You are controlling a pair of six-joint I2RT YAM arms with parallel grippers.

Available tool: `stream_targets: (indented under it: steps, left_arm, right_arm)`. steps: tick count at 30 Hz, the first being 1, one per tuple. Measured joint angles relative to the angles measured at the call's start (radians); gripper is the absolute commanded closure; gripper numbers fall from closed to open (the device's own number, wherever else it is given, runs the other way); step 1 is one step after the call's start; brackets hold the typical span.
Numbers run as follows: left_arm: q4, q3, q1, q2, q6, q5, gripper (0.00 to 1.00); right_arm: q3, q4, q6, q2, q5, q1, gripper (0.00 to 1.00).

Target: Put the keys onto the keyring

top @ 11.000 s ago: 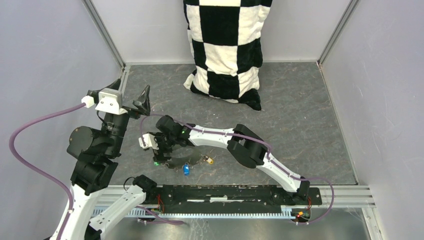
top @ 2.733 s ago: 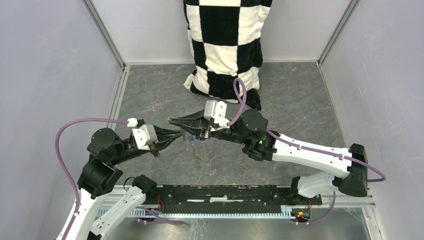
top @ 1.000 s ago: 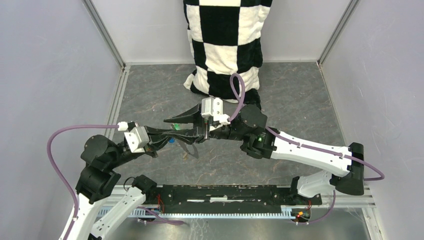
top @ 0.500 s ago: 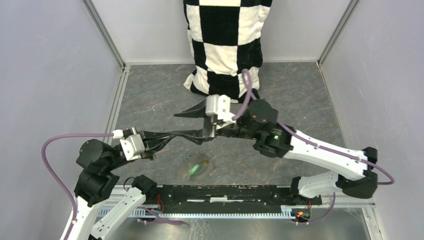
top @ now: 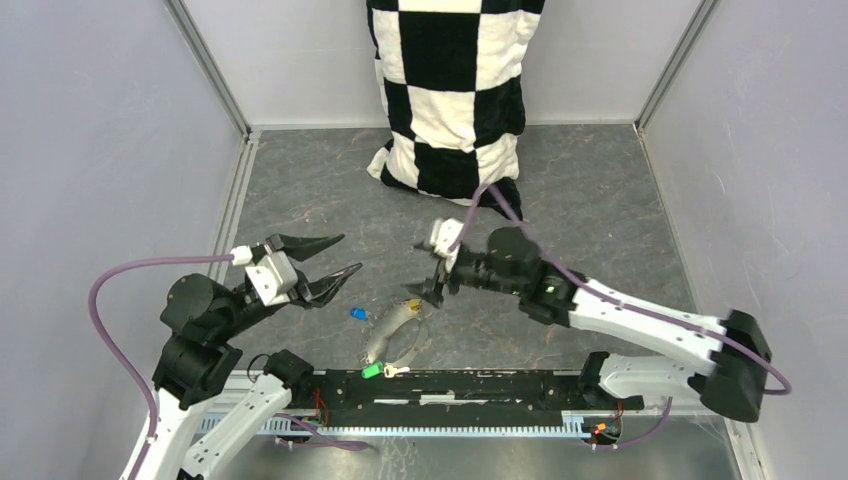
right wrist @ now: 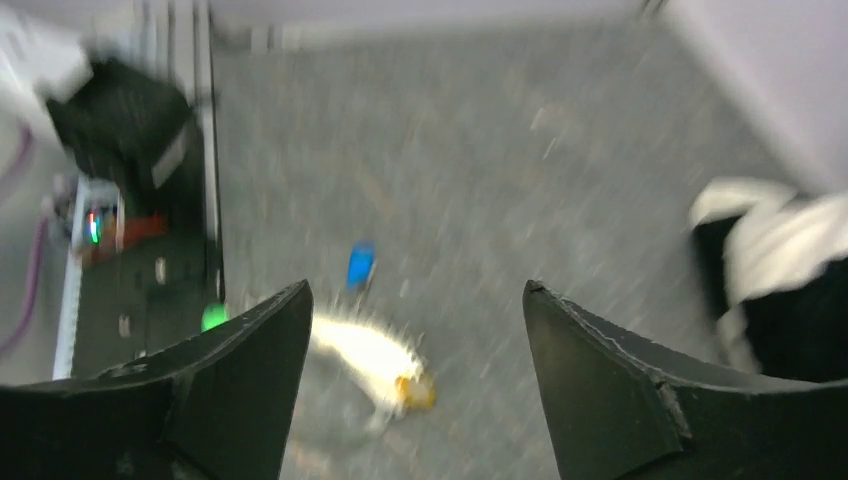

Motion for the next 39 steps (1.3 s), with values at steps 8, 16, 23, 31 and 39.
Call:
stream_targets:
  steps: [8,16,23,31,39]
  left_arm:
    - [0.010,-0.010,0.000,0.060,-0.022,-0.299,0.19]
    - [0.034,-0.058,0.000,0.118,-0.021,-0.645,0.13]
    - [0.032,-0.061,0.000,0.120,-0.021,-0.705,0.13]
    - [0.031,-0.061,0.000,0.102,-0.021,-0.698,0.13]
    - [0.030,-0.061,0.000,0.077,-0.021,-0.678,0.12]
  right_arm:
    - [-0.161,-0.023,-0.184,0.246,-0.100,0.120,0.11]
    - [-0.054,0.013,-0.354,0.490,-0.240,0.235,0.31]
    - [-0.037,0.034,-0.383,0.570,-0.269,0.270,0.34]
    - [-0.093,0.068,-0.359,0.602,-0.237,0.306,0.40]
    - [-0.100,0.106,-0.330,0.655,-0.186,0.311,0.48]
